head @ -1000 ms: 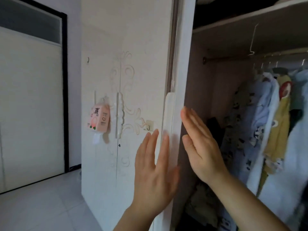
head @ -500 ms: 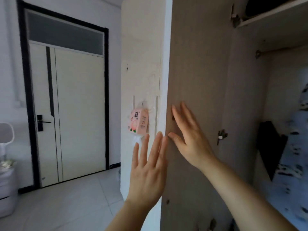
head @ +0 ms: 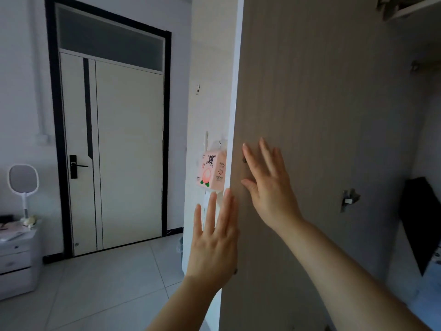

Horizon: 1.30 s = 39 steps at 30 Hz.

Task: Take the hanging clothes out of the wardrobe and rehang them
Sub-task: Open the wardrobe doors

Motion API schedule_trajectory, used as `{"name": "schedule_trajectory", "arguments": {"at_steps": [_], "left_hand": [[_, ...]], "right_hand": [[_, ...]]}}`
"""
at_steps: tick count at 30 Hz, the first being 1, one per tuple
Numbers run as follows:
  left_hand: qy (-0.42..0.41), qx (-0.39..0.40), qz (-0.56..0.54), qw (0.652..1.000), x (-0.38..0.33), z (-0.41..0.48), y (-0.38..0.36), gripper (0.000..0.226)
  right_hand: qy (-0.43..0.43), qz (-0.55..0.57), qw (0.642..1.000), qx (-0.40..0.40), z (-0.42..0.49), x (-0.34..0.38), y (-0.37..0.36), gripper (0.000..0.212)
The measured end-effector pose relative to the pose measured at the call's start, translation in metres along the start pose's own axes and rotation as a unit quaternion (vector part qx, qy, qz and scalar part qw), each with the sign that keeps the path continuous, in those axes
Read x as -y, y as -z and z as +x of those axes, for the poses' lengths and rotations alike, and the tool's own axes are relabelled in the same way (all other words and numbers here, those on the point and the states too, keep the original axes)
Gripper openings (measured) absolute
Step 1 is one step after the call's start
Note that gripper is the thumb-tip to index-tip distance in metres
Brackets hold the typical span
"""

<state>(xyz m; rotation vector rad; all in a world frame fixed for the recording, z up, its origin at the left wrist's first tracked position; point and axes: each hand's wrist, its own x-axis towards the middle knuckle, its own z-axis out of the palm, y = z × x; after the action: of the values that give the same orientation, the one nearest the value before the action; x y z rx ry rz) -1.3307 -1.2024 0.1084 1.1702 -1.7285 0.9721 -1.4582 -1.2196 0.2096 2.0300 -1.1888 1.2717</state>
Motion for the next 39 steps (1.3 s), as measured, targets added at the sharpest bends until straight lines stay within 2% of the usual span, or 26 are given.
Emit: {"name": "schedule_trajectory", "arguments": {"at_steps": [7, 12, 16, 19, 25, 33, 39], "left_hand": [[0.010, 0.015, -0.008, 1.000, -0.003, 0.000, 0.005, 0.075], [0.022, 0.008, -0.022, 0.999, -0.022, 0.002, 0.030, 0.068], [0.047, -0.008, -0.075, 0.996, -0.051, 0.007, 0.048, 0.064], [0.027, -0.013, -0.122, 0.992, -0.083, 0.012, 0.056, 0.057], [0.004, 0.034, -0.200, 0.979, -0.166, 0.020, 0.058, 0.050], [-0.048, 0.050, -0.307, 0.949, -0.284, 0.028, 0.061, 0.052], [-0.080, 0.031, -0.368, 0.926, -0.342, 0.046, 0.052, 0.051]], "right_hand": [[-0.003, -0.011, 1.000, 0.016, -0.002, 0.002, 0.014, 0.062], [-0.001, -0.011, 0.997, 0.070, -0.014, 0.000, 0.048, 0.064], [-0.040, -0.063, 0.991, 0.111, -0.044, -0.016, 0.077, 0.058], [-0.089, -0.092, 0.984, 0.126, -0.074, -0.041, 0.104, 0.056], [-0.180, -0.166, 0.957, 0.156, -0.134, -0.082, 0.183, 0.053], [-0.226, -0.259, 0.923, 0.171, -0.187, -0.122, 0.282, 0.051], [-0.234, -0.292, 0.916, 0.142, -0.200, -0.149, 0.314, 0.050]]}}
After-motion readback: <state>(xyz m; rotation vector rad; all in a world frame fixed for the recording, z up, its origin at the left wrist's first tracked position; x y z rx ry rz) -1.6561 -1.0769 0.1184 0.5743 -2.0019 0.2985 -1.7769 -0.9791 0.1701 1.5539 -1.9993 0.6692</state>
